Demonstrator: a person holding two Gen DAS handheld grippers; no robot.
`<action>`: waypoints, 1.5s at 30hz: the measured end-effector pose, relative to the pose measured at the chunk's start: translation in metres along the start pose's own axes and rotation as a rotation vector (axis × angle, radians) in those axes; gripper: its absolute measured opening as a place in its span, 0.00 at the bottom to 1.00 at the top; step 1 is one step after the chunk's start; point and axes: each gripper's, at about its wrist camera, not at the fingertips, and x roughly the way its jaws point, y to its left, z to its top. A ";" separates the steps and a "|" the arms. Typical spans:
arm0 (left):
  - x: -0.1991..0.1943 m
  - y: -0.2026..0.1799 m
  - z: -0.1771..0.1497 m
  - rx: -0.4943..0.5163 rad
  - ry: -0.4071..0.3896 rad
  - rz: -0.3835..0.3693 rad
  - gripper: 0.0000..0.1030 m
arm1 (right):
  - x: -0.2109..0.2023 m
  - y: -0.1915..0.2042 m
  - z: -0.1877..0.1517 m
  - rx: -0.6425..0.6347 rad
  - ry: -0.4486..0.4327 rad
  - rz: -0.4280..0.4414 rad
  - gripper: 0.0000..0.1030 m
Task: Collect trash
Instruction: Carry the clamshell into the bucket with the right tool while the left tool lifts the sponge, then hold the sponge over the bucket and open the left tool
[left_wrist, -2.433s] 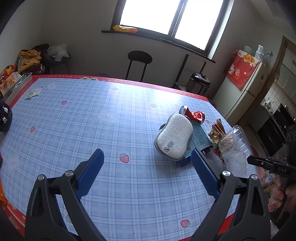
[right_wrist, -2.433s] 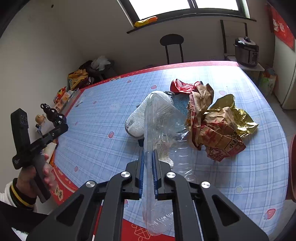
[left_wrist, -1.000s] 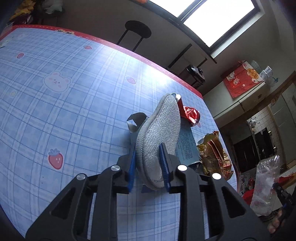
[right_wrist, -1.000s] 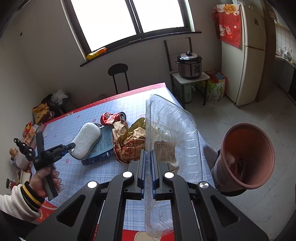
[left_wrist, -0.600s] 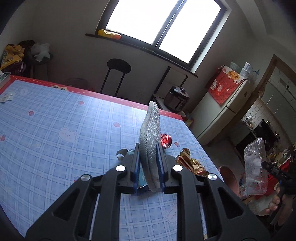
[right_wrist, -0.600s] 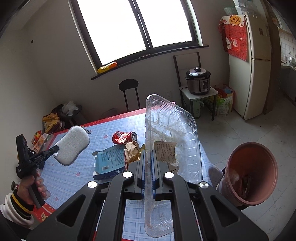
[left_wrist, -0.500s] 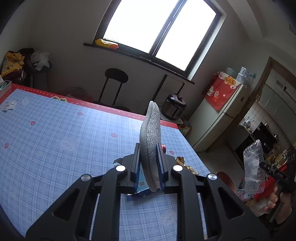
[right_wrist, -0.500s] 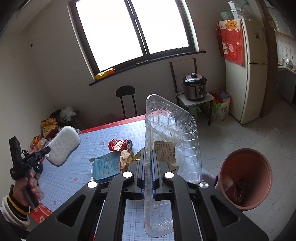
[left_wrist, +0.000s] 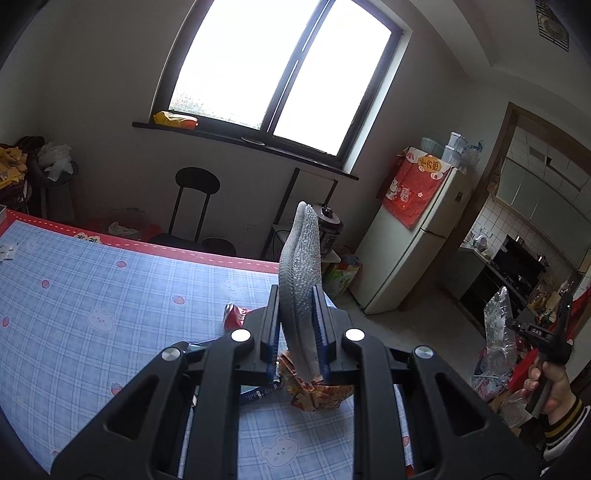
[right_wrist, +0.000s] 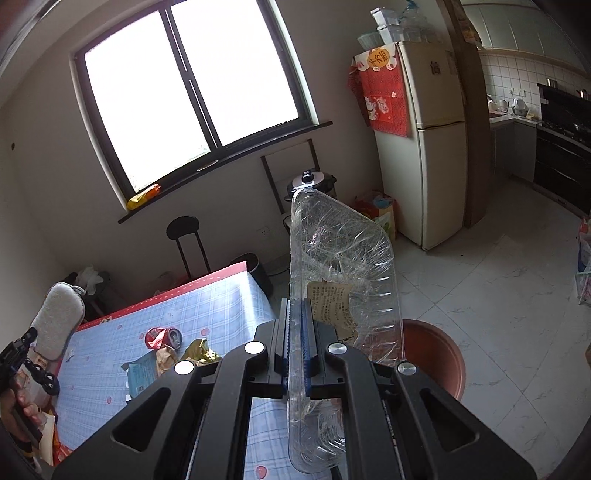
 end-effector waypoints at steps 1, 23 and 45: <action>0.002 -0.008 0.000 0.006 -0.001 -0.001 0.19 | 0.002 -0.008 0.002 0.009 0.000 0.002 0.06; 0.017 -0.085 -0.035 0.034 0.035 -0.006 0.19 | 0.044 -0.065 0.031 -0.017 0.008 -0.093 0.23; 0.085 -0.186 -0.046 0.195 0.137 -0.284 0.20 | -0.104 -0.089 0.000 0.091 -0.163 -0.347 0.95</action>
